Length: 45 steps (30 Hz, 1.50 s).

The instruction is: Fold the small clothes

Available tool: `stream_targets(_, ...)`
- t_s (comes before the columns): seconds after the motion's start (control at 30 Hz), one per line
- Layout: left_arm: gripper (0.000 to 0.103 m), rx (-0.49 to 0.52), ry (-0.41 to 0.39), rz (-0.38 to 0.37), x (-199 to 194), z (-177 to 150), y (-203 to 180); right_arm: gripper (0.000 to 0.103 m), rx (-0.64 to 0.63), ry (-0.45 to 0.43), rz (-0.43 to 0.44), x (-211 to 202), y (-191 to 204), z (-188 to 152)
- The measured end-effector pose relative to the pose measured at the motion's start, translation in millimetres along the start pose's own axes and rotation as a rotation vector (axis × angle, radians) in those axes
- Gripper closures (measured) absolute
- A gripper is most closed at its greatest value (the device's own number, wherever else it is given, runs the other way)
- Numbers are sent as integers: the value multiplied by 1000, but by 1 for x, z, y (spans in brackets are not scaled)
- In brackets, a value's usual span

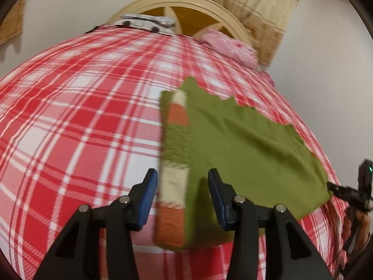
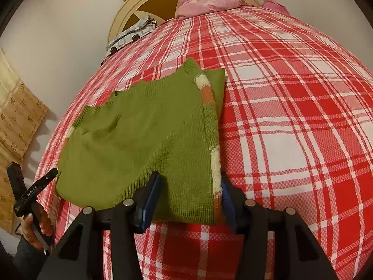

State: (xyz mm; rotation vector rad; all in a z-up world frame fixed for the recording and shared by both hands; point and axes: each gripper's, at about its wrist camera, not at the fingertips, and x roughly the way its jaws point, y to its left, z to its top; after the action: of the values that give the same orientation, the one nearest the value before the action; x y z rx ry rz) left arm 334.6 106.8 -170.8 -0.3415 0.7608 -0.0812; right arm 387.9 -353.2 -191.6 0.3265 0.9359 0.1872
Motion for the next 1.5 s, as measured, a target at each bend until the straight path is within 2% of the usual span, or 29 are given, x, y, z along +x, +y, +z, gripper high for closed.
stream_targets(0.13, 54, 3, 45, -32, 9, -1, -1, 52, 9, -4, 7, -1, -2, 0)
stream_targets(0.2, 57, 27, 70, -46, 13, -2, -6, 52, 10, -2, 7, 0, -1, 1)
stream_targets(0.23, 60, 38, 69, -46, 12, -3, -7, 52, 5, -3, 6, 1, 0, 1)
stream_targets(0.3, 77, 48, 53, -47, 8, -3, -8, 52, -16, -11, -2, 0, 4, 2)
stream_targets(0.33, 85, 52, 49, -58, 6, -4, -7, 66, -21, -13, -1, 0, 5, 1)
stream_targets(0.4, 94, 67, 29, -74, -2, -5, -8, 84, -31, -23, 0, -4, 7, 0)
stream_targets(0.47, 95, 94, 25, -73, -9, -8, -10, 90, -38, -27, 14, -9, 8, 0)
stream_targets(0.6, 95, 72, 52, -71, -15, -18, -3, 96, -62, -19, 7, -19, 10, -4)
stream_targets(0.73, 95, 48, 63, -78, -13, -18, 2, 96, -46, 38, -15, -8, -3, -12)
stream_targets(0.87, 92, 60, 61, -71, -10, -20, -1, 95, -42, 33, -40, -11, -1, -9)
stream_targets(0.9, 91, 51, 65, -77, -9, -21, 1, 93, -74, 17, -79, -16, 6, -7)
stream_targets(0.97, 88, 33, 66, -83, -9, -21, 4, 83, -171, -40, -215, -28, 25, 1)
stream_targets(1.0, 87, 19, 60, -86, -9, -22, 6, 63, -196, -65, -231, -33, 33, 7)
stream_targets(1.03, 82, 8, 61, -78, -9, -23, 8, 38, -204, -82, -220, -36, 38, 11)
stream_targets(1.07, 81, 7, 67, -74, -8, -23, 8, 32, -198, -111, -180, -40, 44, 19)
stream_targets(1.17, 81, 20, 68, -54, -6, -25, 5, 31, -219, -101, -34, -28, 76, 37)
stream_targets(1.23, 81, 47, 81, -33, -2, -26, 0, 31, -256, -75, 14, -11, 99, 44)
stream_targets(1.33, 81, 71, 83, -12, -1, -27, -3, 31, -188, 45, 104, 44, 111, 68)
stream_targets(1.37, 81, 72, 83, -14, -1, -27, -3, 31, -184, 49, 87, 57, 110, 75)
stream_targets(1.47, 81, 53, 90, -36, 0, -27, 2, 31, -150, 138, -14, 111, 92, 98)
stream_targets(1.5, 81, 43, 92, -49, 0, -27, 4, 31, -128, 155, -72, 124, 81, 105)
